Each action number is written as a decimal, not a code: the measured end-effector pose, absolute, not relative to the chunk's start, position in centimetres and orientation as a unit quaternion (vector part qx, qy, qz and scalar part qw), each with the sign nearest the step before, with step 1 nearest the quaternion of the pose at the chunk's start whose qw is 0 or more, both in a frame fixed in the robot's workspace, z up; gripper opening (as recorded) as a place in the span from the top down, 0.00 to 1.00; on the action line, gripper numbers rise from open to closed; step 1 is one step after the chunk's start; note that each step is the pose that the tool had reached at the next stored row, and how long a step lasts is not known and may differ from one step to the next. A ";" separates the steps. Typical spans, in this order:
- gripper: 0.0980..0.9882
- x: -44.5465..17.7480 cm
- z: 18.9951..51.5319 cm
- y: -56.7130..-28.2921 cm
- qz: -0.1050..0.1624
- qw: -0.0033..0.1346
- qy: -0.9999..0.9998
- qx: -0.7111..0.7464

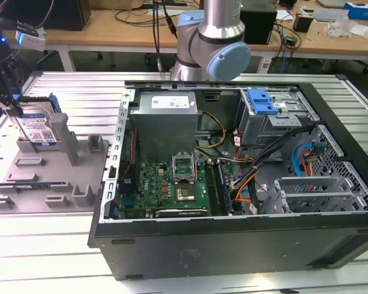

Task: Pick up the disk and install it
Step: 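Pick up the disk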

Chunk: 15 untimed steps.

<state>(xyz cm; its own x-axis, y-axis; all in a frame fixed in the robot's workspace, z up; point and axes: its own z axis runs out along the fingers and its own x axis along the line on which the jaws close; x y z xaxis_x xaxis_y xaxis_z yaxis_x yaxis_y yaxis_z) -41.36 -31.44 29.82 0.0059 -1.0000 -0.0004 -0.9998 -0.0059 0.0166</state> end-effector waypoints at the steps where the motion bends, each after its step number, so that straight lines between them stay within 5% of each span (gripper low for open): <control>1: 0.70 -41.4 29.8 -31.5 -0.006 0.006 -0.705 0.709; 15: 0.70 -41.4 30.0 -31.5 -0.006 0.006 -0.707 0.707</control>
